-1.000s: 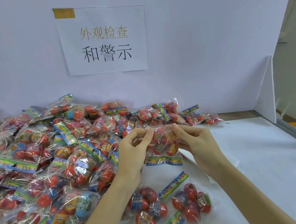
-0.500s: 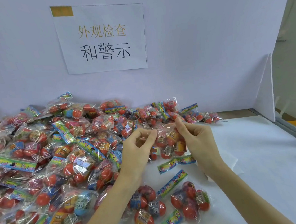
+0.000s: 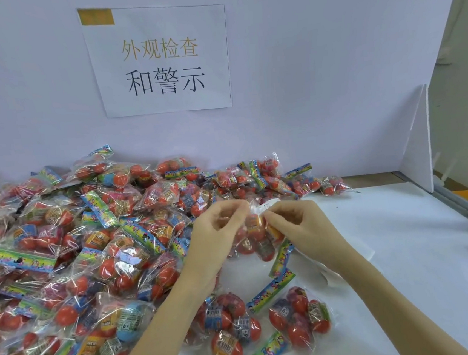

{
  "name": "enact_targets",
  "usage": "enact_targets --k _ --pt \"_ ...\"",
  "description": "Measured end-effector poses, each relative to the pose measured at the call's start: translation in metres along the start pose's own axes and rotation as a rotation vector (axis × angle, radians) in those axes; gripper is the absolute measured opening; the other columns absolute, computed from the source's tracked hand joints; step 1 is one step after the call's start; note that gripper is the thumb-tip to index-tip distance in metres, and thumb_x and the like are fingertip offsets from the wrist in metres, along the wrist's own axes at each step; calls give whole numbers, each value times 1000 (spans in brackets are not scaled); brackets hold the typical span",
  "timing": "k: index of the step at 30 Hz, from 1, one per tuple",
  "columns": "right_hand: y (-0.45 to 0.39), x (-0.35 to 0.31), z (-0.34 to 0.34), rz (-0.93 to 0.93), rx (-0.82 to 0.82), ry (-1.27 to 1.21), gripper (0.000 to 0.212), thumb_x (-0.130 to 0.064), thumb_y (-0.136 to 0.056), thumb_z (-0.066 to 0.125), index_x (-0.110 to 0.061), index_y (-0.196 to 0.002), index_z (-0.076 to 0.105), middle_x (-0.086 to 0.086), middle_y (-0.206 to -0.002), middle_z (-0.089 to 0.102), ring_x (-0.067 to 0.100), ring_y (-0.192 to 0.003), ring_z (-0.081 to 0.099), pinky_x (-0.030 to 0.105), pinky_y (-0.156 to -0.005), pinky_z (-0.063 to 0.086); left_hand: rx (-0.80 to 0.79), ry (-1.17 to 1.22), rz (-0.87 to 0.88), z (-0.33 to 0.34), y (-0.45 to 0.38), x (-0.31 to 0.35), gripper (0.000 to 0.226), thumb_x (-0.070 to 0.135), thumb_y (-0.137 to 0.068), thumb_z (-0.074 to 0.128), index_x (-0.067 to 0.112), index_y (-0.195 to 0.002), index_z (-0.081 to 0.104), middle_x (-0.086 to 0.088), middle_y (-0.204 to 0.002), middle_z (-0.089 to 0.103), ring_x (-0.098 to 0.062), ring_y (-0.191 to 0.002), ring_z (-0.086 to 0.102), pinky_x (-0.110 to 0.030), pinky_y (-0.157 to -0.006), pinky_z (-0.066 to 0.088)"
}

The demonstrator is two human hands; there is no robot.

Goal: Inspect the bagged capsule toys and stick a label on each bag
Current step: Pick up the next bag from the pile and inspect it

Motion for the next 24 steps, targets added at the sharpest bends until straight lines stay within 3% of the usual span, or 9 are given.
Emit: enact_targets --k 5,9,14,18,21,24 --pt "-1 2 3 -28 -8 -7 14 -16 -98 72 -15 -88 81 -2 -77 78 9 -69 70 22 -68 56 9 -23 -9 -4 -1 -2 12 23 -99 69 18 -93 78 -6 -89 74 -14 -82 65 -22 -77 55" --pt "-2 0 3 -74 41 101 25 -16 -101 65 -22 -80 79 -9 -74 74 4 -68 68 15 -65 52 18 -120 -3 3 1 -5 18 27 -107 57 18 -98 69 -6 -80 61 -11 -72 54 -27 -73 50" --pt "1 -3 2 -144 70 193 28 -11 -97 65 -26 -76 75 -13 -72 73 3 -68 67 15 -66 52 -29 -22 -9 6 2 -5 20 34 -103 62 22 -94 75 -10 -93 68 -18 -85 63 -33 -87 51" --pt "2 -3 6 -149 74 204 19 -11 -99 65 -23 -91 78 -15 -81 75 4 -80 71 18 -70 56 43 -93 82 0 2 0 9 26 -98 71 23 -92 77 8 -85 74 -8 -82 67 -25 -81 55" --pt "3 -6 9 -164 100 178 10 -20 -100 69 -24 -100 79 -15 -88 77 6 -88 73 23 -77 58 73 -64 118 -4 1 1 9 21 -99 71 20 -92 77 4 -86 76 -15 -86 72 -27 -81 58" --pt "5 -7 10 -150 145 103 6 -24 -96 75 -21 -95 80 -11 -85 77 10 -85 74 29 -76 59 72 -16 127 -4 1 3 7 17 -98 72 17 -94 77 -2 -88 77 -20 -86 74 -28 -77 60"
Point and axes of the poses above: each hand's wrist, its own y-axis away from the middle knuckle, its own z-axis out of the palm, x = y × z, the point moved 7 cm from there along -y, towards the middle knuckle
